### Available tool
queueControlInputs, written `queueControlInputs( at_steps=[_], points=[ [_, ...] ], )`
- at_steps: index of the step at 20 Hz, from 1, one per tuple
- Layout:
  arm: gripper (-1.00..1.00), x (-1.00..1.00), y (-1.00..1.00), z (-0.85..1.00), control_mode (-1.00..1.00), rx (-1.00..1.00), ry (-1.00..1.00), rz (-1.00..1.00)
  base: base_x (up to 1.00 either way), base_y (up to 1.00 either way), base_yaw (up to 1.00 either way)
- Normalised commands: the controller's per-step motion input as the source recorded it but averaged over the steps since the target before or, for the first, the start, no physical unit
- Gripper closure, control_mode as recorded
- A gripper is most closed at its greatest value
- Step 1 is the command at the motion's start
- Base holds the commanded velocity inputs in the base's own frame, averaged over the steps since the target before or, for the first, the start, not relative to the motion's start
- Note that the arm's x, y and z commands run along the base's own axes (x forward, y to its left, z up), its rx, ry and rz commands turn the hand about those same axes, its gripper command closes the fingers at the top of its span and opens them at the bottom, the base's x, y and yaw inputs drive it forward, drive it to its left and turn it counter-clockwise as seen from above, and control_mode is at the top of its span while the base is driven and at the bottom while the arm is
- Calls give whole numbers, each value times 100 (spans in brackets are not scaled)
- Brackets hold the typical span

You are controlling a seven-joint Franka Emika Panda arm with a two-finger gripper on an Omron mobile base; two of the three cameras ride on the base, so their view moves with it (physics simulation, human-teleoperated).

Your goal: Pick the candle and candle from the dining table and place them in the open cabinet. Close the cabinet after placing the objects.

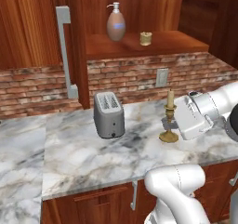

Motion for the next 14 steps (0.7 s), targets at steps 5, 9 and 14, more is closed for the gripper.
queueControlInputs(
  at_steps=[5,9,14],
  points=[
    [100,0,0,0,100,0,0,0,59,22,0],
    [100,0,0,0,100,0,0,0,0,0,0],
    [100,0,0,0,-100,0,0,0,0,0,0]
  ],
)
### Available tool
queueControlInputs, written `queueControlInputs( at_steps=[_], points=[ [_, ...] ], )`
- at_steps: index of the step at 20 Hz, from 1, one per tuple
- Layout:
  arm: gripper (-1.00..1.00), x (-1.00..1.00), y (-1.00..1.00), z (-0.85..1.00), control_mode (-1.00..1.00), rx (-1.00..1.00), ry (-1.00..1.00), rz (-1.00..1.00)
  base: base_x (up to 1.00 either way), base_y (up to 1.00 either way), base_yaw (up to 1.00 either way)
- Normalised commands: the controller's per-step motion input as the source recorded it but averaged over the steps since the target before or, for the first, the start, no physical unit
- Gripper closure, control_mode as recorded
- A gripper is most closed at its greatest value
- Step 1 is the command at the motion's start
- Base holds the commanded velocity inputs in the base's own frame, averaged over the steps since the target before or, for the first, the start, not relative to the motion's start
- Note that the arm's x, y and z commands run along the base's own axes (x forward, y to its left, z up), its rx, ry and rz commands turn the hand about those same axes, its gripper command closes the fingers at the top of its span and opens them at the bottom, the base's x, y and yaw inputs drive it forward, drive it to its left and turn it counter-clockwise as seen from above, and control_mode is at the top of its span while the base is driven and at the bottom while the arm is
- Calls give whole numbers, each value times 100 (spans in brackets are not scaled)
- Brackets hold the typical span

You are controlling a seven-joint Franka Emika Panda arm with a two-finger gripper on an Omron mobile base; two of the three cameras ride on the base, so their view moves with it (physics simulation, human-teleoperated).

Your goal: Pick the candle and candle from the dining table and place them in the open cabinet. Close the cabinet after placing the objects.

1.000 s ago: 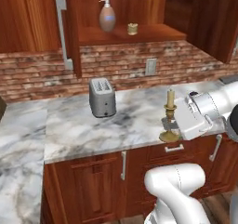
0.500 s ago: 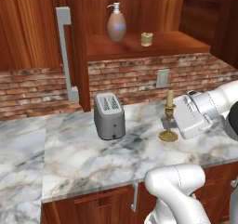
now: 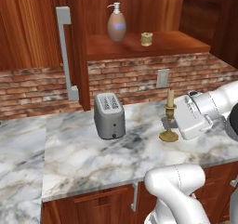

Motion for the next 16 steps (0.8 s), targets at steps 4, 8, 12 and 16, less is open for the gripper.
queueControlInputs(
  at_steps=[4,8,12,16],
  points=[
    [100,0,1,0,-100,0,0,0,0,0,0],
    [100,-6,14,11,-100,-10,0,-8,0,0,0],
    [100,-3,0,40,-100,12,-10,-57,0,0,0],
    [100,-9,0,50,-100,35,-6,-70,0,0,0]
  ],
)
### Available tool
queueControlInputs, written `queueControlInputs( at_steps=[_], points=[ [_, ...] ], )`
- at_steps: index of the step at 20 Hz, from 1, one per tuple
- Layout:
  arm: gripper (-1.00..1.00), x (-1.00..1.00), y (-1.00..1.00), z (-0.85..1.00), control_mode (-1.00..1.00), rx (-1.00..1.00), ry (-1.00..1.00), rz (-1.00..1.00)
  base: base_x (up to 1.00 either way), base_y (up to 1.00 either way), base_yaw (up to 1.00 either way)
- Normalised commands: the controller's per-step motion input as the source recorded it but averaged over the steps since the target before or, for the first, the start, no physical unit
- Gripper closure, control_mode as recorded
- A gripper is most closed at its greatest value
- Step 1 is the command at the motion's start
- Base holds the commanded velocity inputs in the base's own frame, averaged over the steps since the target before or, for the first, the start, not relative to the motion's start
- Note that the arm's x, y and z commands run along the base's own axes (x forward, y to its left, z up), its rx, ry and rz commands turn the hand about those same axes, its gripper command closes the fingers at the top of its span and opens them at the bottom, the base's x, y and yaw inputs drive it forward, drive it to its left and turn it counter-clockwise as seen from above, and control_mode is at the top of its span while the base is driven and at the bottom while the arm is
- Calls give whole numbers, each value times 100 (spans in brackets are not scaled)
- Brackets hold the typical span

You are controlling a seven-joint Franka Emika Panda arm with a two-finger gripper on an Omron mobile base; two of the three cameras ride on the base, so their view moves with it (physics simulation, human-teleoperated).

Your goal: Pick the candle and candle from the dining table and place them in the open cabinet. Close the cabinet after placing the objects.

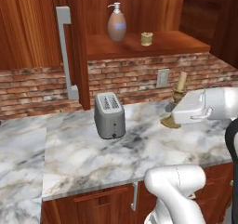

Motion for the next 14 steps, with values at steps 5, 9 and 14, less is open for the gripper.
queueControlInputs(
  at_steps=[5,9,14],
  points=[
    [100,7,0,43,-100,7,-20,-67,0,0,0],
    [100,71,-4,44,-100,-14,-29,-49,0,0,0],
    [100,82,-9,59,-100,-17,-15,-20,0,0,0]
  ],
)
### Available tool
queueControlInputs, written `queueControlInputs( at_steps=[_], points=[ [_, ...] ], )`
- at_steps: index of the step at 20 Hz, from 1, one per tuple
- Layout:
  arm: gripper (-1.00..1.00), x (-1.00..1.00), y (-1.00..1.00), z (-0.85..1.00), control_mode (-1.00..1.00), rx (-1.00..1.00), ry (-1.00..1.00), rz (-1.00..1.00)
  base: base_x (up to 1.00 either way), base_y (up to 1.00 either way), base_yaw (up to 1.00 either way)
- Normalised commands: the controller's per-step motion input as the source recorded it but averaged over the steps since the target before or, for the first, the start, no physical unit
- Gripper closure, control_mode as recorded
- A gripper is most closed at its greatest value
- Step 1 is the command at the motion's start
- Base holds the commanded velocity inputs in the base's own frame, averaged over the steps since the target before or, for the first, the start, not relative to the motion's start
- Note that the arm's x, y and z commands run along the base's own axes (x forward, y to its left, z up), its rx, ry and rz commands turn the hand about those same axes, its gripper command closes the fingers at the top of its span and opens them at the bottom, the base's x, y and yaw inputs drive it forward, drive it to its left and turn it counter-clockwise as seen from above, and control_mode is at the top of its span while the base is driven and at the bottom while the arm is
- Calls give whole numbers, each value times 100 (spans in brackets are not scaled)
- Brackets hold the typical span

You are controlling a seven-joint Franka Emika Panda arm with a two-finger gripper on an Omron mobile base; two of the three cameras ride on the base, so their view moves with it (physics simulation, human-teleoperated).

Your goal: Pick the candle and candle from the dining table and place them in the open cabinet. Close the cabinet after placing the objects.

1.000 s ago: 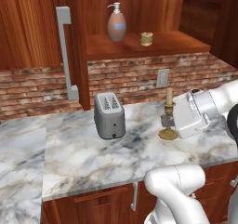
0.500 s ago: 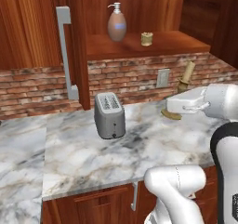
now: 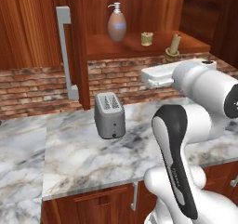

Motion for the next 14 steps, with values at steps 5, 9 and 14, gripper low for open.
queueControlInputs(
  at_steps=[5,9,14],
  points=[
    [100,26,-3,41,-100,-23,-15,0,0,0,0],
    [100,10,0,38,-100,-17,7,-8,0,0,0],
    [100,72,0,2,-100,1,39,-23,0,0,0]
  ],
)
